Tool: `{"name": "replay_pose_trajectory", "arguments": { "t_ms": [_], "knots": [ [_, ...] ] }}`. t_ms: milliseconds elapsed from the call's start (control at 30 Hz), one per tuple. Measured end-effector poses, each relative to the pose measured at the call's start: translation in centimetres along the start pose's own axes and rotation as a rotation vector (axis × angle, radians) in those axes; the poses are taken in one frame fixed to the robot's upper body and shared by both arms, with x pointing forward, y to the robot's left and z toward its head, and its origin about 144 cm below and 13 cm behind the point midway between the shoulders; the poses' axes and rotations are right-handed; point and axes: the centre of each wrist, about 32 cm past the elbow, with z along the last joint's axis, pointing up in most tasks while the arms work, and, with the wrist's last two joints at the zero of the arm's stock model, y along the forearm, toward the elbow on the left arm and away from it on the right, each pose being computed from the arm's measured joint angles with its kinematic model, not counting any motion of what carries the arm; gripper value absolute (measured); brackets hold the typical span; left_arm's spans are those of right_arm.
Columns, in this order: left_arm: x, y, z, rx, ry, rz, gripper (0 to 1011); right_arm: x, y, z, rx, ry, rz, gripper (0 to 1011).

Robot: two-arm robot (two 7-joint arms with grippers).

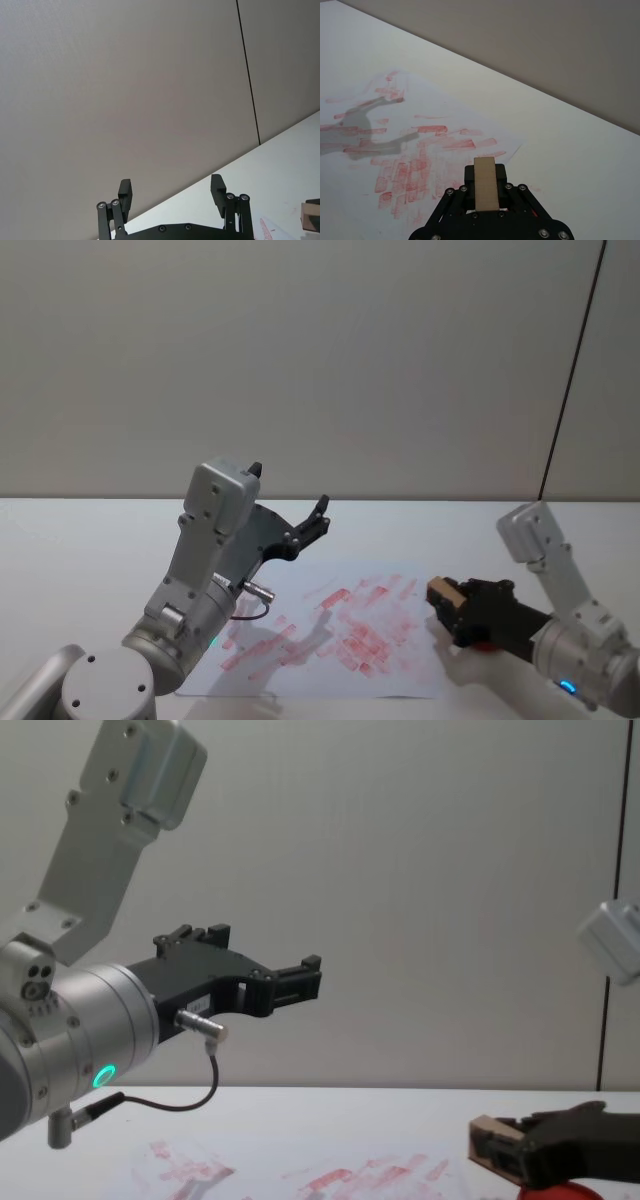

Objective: Use the one hand to pick up the stamp and affix it onto the A4 paper.

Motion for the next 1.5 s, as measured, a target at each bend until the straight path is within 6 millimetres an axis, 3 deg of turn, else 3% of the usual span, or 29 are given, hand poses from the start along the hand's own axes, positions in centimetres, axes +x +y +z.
{"name": "replay_pose_trajectory", "arguments": {
  "t_ms": [833, 1267, 1367, 1500],
  "knots": [
    [0.0, 0.0, 0.0, 0.0, 0.0, 0.0, 1002, 2.8, 0.0, -1.3, -0.075, -0.002, -0.067, 221],
    [0.0, 0.0, 0.0, 0.0, 0.0, 0.0, 1002, 3.2, 0.1, -1.3, -0.085, 0.01, -0.061, 594],
    [0.0, 0.0, 0.0, 0.0, 0.0, 0.0, 1002, 3.3, 0.0, -0.9, -0.067, 0.017, -0.06, 736],
    [0.0, 0.0, 0.0, 0.0, 0.0, 0.0, 1003, 3.3, -0.2, -0.5, -0.042, 0.026, -0.061, 813]
  ]
}}
